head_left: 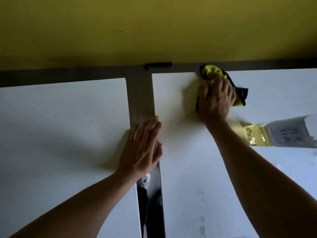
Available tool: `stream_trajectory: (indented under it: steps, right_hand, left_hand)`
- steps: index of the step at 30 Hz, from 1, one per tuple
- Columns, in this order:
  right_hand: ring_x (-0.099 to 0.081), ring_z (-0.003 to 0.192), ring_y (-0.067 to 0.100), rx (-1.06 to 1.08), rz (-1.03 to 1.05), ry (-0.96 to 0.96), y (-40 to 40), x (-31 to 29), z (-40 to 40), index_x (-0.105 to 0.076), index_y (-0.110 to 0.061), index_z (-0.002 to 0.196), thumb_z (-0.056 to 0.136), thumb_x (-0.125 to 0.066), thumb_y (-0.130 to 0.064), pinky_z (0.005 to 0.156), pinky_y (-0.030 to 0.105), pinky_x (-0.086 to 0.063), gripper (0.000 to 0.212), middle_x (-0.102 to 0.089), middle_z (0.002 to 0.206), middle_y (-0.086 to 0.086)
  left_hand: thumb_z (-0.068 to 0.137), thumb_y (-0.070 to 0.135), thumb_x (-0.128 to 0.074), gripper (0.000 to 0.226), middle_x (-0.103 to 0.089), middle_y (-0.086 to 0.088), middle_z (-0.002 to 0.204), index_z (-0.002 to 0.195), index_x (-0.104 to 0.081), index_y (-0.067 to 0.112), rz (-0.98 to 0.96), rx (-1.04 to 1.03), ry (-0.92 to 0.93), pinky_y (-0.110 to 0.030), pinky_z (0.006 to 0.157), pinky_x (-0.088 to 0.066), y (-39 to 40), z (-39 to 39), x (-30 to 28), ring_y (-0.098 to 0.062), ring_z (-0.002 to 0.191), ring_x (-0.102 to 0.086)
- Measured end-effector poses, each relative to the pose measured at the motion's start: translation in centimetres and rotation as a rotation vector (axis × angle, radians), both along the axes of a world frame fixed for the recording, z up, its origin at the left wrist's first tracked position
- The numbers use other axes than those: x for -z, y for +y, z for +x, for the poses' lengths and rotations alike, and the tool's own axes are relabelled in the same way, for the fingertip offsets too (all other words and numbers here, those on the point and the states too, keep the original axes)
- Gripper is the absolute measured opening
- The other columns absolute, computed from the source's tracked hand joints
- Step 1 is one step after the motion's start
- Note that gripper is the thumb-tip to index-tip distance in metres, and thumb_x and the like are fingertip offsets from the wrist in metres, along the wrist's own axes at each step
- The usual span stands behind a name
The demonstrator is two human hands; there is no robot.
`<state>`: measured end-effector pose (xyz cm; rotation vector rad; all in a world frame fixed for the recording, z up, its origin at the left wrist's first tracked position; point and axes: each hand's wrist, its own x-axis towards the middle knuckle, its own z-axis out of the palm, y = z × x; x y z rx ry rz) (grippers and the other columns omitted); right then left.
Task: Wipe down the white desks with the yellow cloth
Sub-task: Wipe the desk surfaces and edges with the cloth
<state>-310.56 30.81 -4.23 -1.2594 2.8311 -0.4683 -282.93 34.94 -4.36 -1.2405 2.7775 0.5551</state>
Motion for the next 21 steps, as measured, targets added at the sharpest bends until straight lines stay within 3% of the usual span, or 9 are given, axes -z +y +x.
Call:
stream_trajectory:
  steps: [2, 5, 9, 11, 13, 17, 21]
  right_hand:
    - [-0.044, 0.134, 0.031, -0.234, -0.029, -0.028, -1.0, -0.1, 1.9, -0.048, -0.014, 0.145, 0.099, -0.028, -0.046, 0.114, 0.043, -0.028, 0.06, -0.051, 0.145, 0.012]
    - [-0.048, 0.133, 0.029, -0.579, -0.133, -0.095, -3.1, -0.2, 6.8, -0.056, -0.017, 0.139, 0.098, -0.041, -0.04, 0.113, 0.045, -0.032, 0.049, -0.056, 0.141, 0.008]
    - [-0.047, 0.136, 0.027, -0.714, -0.113, -0.16, -4.3, -0.3, 8.1, -0.055, -0.02, 0.141, 0.099, -0.052, -0.039, 0.117, 0.045, -0.03, 0.046, -0.054, 0.144, 0.006]
    - [-0.049, 0.133, 0.027, -0.681, -0.141, -0.152, -3.1, -0.3, 5.8, -0.058, -0.023, 0.14, 0.097, -0.056, -0.039, 0.114, 0.043, -0.035, 0.045, -0.054, 0.145, 0.004]
    - [-0.051, 0.131, 0.028, -0.52, -0.188, -0.108, -1.3, -0.3, 2.5, -0.06, -0.024, 0.136, 0.094, -0.058, -0.038, 0.108, 0.04, -0.038, 0.044, -0.055, 0.143, 0.004]
    - [-0.032, 0.146, 0.027, -0.158, -0.002, -0.003, 2.2, 0.3, -2.4, -0.041, -0.021, 0.151, 0.099, -0.043, -0.045, 0.12, 0.044, -0.021, 0.057, -0.038, 0.157, 0.009]
    - [-0.031, 0.146, 0.03, -0.132, 0.029, -0.052, 2.3, 0.2, -0.4, -0.036, -0.018, 0.153, 0.102, -0.04, -0.042, 0.121, 0.043, -0.018, 0.056, -0.036, 0.158, 0.011]
  left_hand:
    - [0.106, 0.04, -0.031, 0.064, -0.015, -0.006, 0.172, 0.162, -0.027, 0.011, -0.025, 0.005, 0.008, -0.053, 0.125, -0.022, 0.2, 0.2, 0.1, -0.03, 0.156, -0.028]
    - [0.105, 0.035, -0.035, 0.06, -0.024, -0.009, 0.17, 0.16, -0.035, 0.008, -0.068, 0.001, 0.05, -0.054, 0.123, -0.027, 0.3, 0.3, 0.6, -0.031, 0.154, -0.031]
    - [0.105, 0.034, -0.037, 0.059, -0.029, -0.009, 0.168, 0.159, -0.038, 0.008, -0.114, -0.01, 0.072, -0.054, 0.123, -0.03, 0.3, 0.3, 1.0, -0.034, 0.151, -0.036]
    - [0.105, 0.036, -0.034, 0.06, -0.029, -0.007, 0.169, 0.16, -0.036, 0.011, -0.132, -0.008, 0.058, -0.051, 0.124, -0.028, 0.3, 0.2, 0.9, -0.033, 0.15, -0.037]
    - [0.105, 0.038, -0.032, 0.061, -0.029, -0.004, 0.169, 0.16, -0.035, 0.013, -0.153, -0.012, 0.052, -0.049, 0.123, -0.029, 0.3, 0.1, 0.7, -0.033, 0.15, -0.037]
    - [0.104, 0.036, -0.034, 0.06, -0.03, -0.003, 0.169, 0.16, -0.037, 0.013, -0.171, -0.015, 0.063, -0.049, 0.121, -0.032, 0.4, -0.1, 0.3, -0.032, 0.151, -0.037]
    - [0.104, 0.035, -0.035, 0.06, -0.033, -0.004, 0.167, 0.158, -0.039, 0.012, -0.186, -0.021, 0.084, -0.049, 0.122, -0.032, 0.3, 0.0, 0.0, -0.032, 0.152, -0.036]
